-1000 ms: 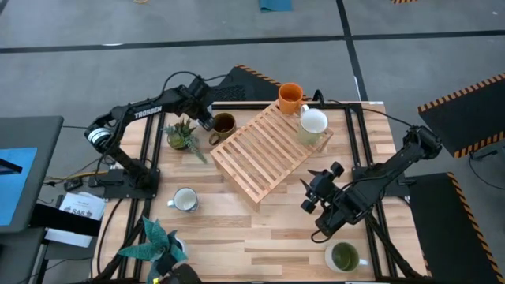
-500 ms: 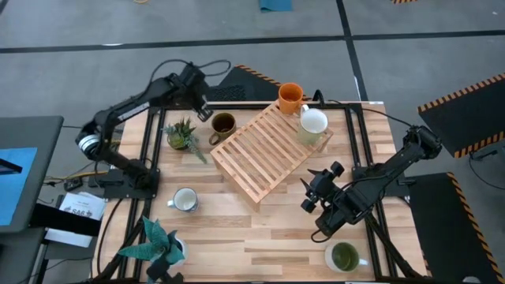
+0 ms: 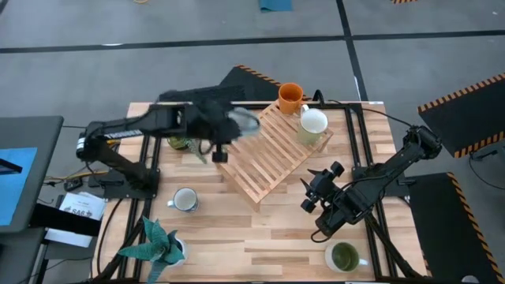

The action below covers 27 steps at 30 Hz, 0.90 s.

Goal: Place coffee mugs
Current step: Put the light blue patterned mug on the shelf

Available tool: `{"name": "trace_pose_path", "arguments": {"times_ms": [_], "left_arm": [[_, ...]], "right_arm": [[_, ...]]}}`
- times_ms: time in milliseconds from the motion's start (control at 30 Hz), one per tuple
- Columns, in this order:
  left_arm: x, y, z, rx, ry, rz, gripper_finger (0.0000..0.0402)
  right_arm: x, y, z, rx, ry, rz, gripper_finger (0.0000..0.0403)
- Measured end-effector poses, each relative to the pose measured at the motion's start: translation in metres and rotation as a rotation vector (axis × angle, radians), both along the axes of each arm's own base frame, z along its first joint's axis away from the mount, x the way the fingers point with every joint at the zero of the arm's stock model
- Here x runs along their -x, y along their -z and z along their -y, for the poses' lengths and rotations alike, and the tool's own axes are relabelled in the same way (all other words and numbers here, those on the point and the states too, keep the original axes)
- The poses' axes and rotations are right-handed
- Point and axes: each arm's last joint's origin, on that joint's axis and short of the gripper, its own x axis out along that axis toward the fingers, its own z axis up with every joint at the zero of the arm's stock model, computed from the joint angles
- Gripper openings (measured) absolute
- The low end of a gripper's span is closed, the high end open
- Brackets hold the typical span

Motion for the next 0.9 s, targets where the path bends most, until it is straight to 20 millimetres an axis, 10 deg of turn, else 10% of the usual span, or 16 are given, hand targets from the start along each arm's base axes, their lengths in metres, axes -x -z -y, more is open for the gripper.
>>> {"name": "trace_pose_path", "arguments": {"times_ms": [167,900], "left_arm": [[-0.025,-0.001,0.011,-0.149,0.081,0.077,0.0001],[-0.113,0.037,-0.053,-0.08,0.132,-0.23,0.0]], "right_arm": [[-0.002,0.0,0.002,-0.004,0.013,0.005,0.0205],[-0.001,0.0,0.002,0.0,0.008,-0.011,0.0205]]}}
